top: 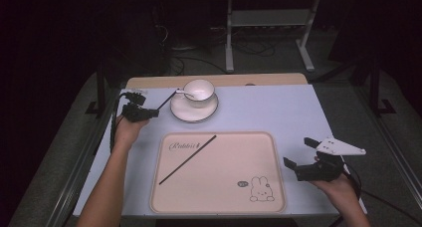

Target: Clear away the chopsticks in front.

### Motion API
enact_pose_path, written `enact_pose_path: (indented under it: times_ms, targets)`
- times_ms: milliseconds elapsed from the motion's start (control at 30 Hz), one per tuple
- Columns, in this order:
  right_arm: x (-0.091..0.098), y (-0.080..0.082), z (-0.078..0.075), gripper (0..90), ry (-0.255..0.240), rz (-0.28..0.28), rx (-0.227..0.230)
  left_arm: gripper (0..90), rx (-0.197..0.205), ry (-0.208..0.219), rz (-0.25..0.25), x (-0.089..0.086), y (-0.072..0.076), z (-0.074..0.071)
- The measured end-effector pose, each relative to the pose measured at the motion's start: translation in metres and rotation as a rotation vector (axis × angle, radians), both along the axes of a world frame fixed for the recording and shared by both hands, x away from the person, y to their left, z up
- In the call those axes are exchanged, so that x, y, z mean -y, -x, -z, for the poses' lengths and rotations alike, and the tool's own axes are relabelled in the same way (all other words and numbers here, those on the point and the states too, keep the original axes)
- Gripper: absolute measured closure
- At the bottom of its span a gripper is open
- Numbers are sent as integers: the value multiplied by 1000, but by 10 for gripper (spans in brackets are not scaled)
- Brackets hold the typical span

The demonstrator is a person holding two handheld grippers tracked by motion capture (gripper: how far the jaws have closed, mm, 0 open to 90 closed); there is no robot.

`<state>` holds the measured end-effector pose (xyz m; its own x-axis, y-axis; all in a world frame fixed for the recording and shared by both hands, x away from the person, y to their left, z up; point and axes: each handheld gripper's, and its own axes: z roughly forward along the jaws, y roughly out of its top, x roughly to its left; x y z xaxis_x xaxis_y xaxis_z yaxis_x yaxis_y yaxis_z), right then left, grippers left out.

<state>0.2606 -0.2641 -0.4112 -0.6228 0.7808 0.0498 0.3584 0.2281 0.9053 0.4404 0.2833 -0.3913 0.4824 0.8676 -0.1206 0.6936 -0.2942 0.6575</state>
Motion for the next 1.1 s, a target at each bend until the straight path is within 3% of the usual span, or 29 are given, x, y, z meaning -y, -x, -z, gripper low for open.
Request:
enact_pose_path:
  times_ms: [433,800,933,1100]
  targets:
    - [-2,0,0,0,6,-4,4,852,-4,1,59,9,64,8]
    - [-4,1,-1,0,11,-13,6,852,-14,22,181,41,119,10]
    - [-4,1,-1,0,11,-13,5,852,-28,14,220,55,132,15]
    - [-4,1,-1,0,10,-12,6,852,-36,5,266,75,136,20]
